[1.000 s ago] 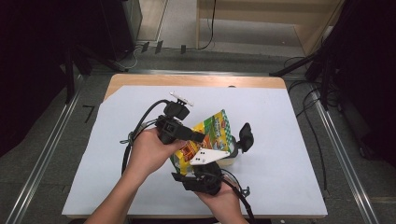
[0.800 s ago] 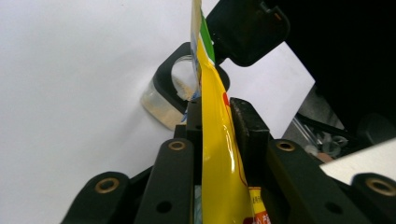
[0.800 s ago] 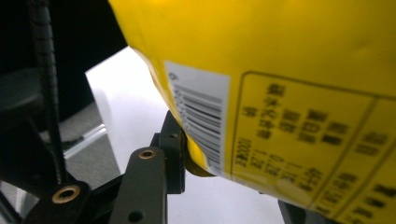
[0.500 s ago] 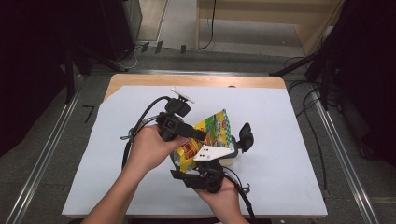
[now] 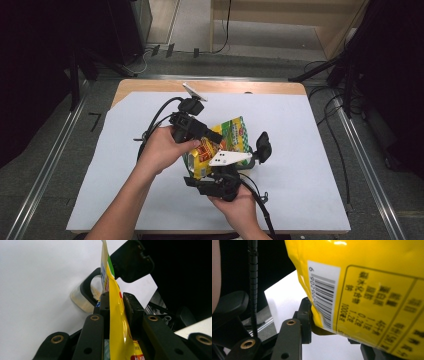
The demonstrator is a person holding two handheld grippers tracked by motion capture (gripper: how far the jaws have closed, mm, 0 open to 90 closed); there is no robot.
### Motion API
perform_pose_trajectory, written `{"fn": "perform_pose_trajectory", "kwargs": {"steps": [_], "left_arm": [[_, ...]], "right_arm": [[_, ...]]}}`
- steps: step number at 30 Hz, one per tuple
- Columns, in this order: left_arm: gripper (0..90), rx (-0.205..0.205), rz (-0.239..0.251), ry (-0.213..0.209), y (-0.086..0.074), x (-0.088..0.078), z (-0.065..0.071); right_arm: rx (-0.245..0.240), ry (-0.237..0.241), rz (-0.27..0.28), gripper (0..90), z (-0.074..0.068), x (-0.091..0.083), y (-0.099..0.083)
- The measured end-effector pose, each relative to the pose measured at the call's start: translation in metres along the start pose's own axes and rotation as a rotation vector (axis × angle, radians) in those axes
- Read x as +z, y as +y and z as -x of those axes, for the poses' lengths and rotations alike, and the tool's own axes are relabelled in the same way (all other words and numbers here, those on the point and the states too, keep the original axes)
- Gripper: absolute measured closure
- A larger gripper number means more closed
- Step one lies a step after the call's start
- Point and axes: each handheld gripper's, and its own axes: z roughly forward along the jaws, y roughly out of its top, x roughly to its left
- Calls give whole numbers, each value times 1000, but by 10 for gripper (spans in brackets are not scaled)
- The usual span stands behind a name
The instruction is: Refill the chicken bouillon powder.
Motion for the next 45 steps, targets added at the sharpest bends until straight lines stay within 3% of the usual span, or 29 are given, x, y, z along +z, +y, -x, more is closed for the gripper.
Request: {"fn": "perform_pose_trajectory", "kwargs": {"steps": [8, 16, 24, 35, 45], "left_arm": [[791, 9, 10, 17, 3, -1, 5], [793, 28, 26, 44, 3, -1, 12], [786, 39, 52, 78, 2, -3, 16], [782, 40, 53, 60, 2, -5, 12], [780, 70, 58, 60, 0, -6, 12]], "right_arm": [[0, 3, 17, 641, 0, -1, 1], [-46, -26, 0, 620, -6, 0, 2], [-29, -21, 10, 641, -5, 0, 4], [-30, -19, -2, 641, -7, 2, 8], [-40, -23, -5, 643, -8, 2, 8]]}}
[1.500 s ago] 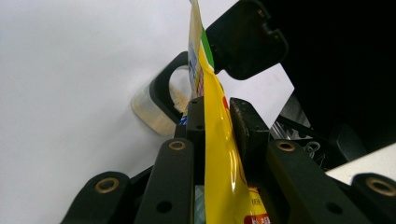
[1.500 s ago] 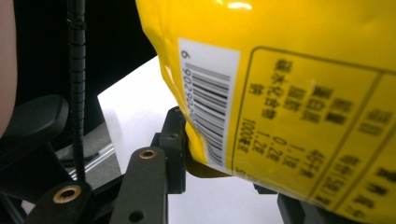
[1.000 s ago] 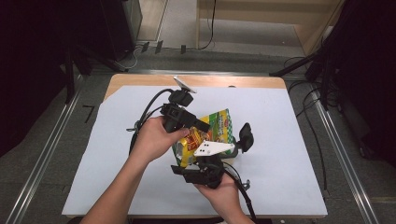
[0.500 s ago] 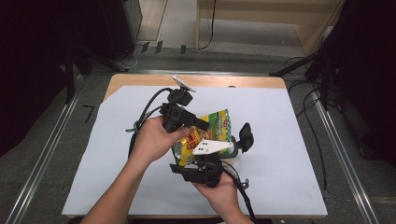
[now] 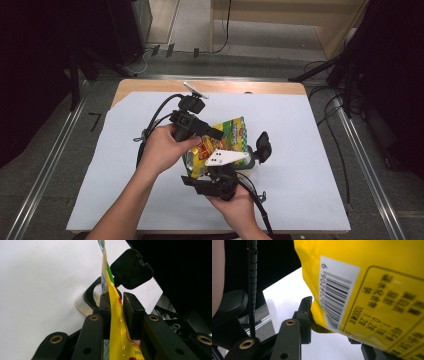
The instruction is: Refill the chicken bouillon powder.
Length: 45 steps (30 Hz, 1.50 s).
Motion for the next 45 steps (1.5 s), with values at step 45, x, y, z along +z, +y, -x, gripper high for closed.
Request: {"fn": "perform_pose_trajectory", "kwargs": {"steps": [45], "left_arm": [[779, 16, 13, 2, -3, -1, 2]], "right_arm": [[-7, 3, 9, 643, -2, 1, -1]]}}
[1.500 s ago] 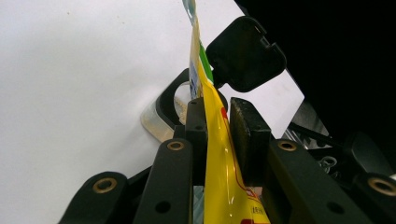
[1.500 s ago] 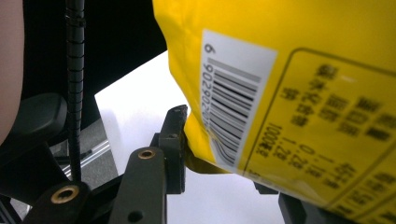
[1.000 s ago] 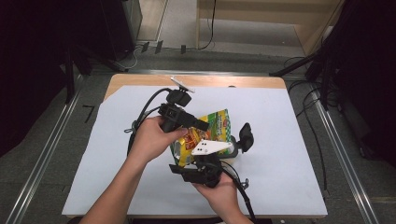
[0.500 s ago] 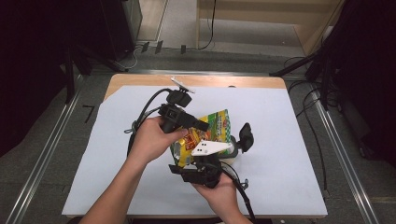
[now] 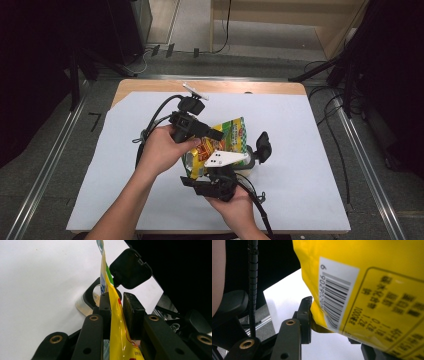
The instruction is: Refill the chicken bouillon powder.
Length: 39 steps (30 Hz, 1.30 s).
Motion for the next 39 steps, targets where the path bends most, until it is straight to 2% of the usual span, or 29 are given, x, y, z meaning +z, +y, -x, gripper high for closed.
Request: {"fn": "perform_pose_trajectory", "kwargs": {"steps": [39], "left_arm": [[776, 5, 1, 3, -1, 0, 0]], "right_arm": [[-1, -1, -7, 644, 0, 1, 0]]}}
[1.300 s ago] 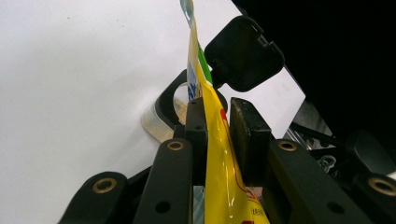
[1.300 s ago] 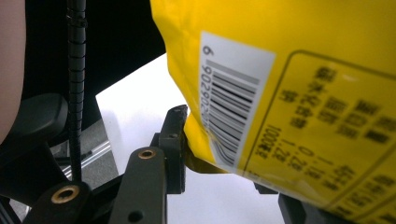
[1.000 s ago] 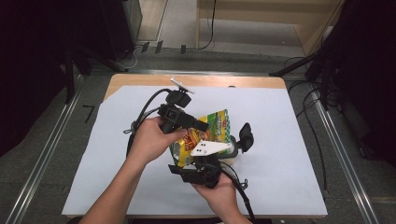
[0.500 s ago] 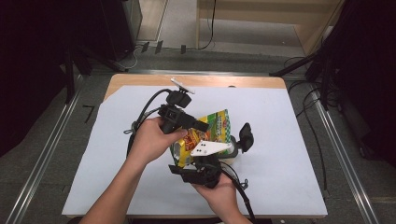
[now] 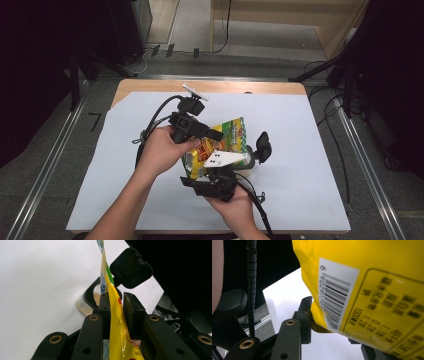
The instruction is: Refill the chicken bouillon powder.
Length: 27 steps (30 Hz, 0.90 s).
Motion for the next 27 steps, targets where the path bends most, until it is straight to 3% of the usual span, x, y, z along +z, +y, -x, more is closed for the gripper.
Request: {"fn": "perform_pose_trajectory", "kwargs": {"steps": [27], "left_arm": [[776, -5, 40, 28, -9, -12, -3]], "right_arm": [[-37, 17, -7, 644, -4, 8, 4]]}}
